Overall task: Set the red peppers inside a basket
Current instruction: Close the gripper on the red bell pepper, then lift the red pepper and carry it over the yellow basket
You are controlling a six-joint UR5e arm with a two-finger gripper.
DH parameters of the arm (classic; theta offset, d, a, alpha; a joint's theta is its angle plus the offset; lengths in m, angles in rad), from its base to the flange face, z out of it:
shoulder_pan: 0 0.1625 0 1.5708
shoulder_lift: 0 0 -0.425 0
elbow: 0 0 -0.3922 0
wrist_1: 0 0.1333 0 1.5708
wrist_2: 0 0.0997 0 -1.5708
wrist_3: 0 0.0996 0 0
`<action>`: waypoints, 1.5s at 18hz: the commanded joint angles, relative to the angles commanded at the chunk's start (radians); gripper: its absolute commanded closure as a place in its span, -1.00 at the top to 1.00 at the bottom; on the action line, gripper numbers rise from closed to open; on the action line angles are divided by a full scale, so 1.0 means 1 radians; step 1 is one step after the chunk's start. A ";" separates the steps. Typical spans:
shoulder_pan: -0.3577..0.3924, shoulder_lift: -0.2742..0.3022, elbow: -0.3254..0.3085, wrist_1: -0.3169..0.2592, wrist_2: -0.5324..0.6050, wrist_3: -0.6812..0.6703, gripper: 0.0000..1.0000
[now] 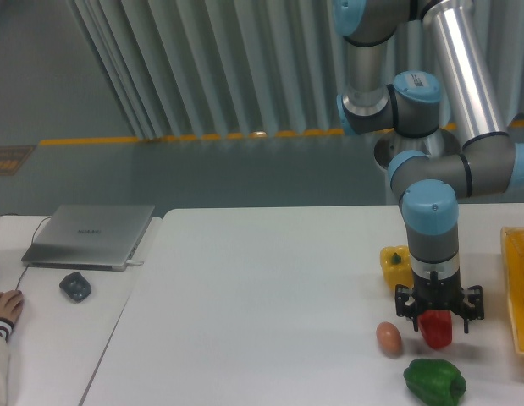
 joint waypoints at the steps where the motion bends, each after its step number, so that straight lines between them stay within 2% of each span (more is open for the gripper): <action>1: 0.000 0.000 -0.002 0.000 0.000 0.021 0.79; 3: -0.008 0.002 -0.005 0.000 0.000 0.031 0.77; 6: -0.008 0.008 -0.003 -0.002 -0.002 0.035 0.44; 7: -0.008 0.009 -0.002 -0.003 0.000 0.041 0.27; 11: -0.009 0.021 0.005 -0.005 -0.002 0.069 0.20; 12: -0.009 0.021 0.009 -0.005 -0.002 0.069 0.01; 17: -0.009 0.026 0.017 -0.021 0.000 0.071 -0.04; 19: -0.008 0.037 0.046 -0.034 -0.005 0.074 -0.05; 21: -0.006 0.043 0.090 -0.116 -0.005 0.075 -0.08; 23: -0.006 0.046 0.112 -0.136 -0.005 0.112 -0.10; 27: 0.003 0.084 0.129 -0.187 -0.009 0.274 -0.09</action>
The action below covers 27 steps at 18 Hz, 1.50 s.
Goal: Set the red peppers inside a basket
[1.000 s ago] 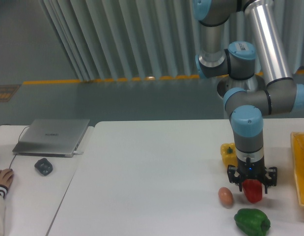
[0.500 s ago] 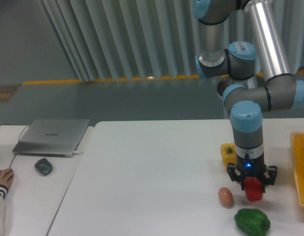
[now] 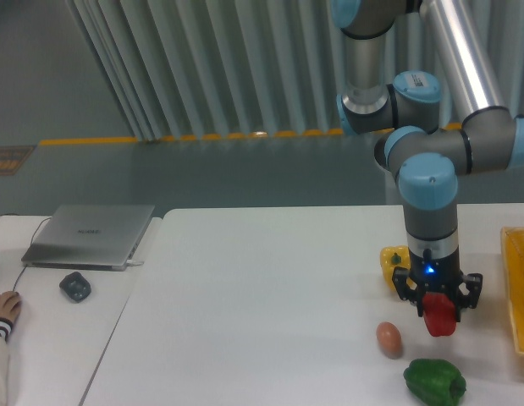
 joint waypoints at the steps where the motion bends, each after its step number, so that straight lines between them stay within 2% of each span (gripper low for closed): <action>1: 0.003 0.008 0.002 -0.015 0.002 0.052 -0.09; 2: 0.006 0.012 0.002 -0.031 0.003 0.116 -0.09; 4: 0.028 0.029 0.002 -0.049 0.003 0.340 -0.09; 10: 0.110 0.034 -0.003 -0.042 -0.003 0.730 -0.08; 14: 0.182 0.032 -0.009 -0.043 -0.005 0.923 -0.08; 18: 0.213 0.028 -0.015 -0.045 0.008 1.057 -0.07; 20: 0.225 0.031 -0.029 -0.038 0.006 1.135 0.21; 25: 0.239 0.031 -0.031 -0.032 0.006 1.148 0.29; 27: 0.239 0.029 -0.029 -0.035 0.005 1.157 0.50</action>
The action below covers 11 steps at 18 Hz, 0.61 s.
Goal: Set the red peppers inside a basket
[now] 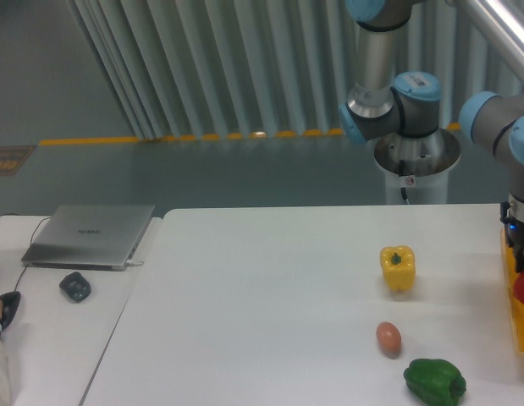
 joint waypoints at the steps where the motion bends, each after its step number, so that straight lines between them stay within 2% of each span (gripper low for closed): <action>1: 0.002 0.000 0.000 0.000 0.000 0.002 0.51; 2: 0.002 0.000 0.000 0.000 0.002 0.002 0.57; 3: 0.002 -0.002 0.000 0.000 0.002 0.002 0.85; 4: 0.006 -0.002 0.000 0.000 0.000 0.000 0.99; 11: 0.000 0.002 -0.002 0.001 -0.009 -0.012 1.00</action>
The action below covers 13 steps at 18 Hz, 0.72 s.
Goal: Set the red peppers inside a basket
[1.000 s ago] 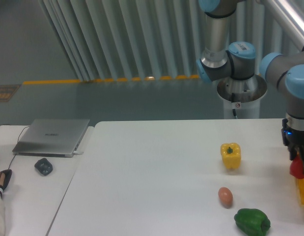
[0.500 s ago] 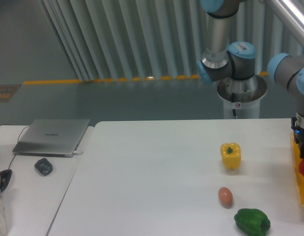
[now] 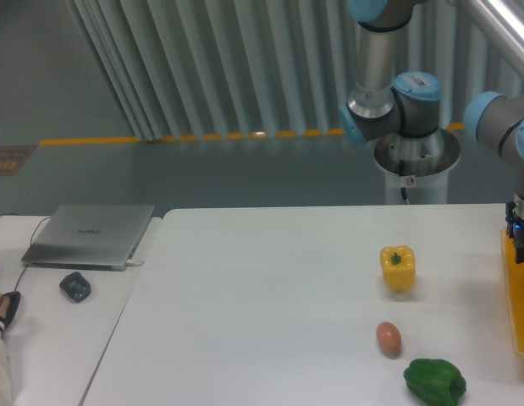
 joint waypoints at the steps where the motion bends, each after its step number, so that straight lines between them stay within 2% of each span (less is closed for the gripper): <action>1: -0.003 0.000 0.002 0.003 0.000 -0.002 1.00; 8: -0.066 0.003 0.003 0.028 0.012 -0.032 1.00; 13: -0.083 0.011 0.009 0.028 0.005 -0.040 1.00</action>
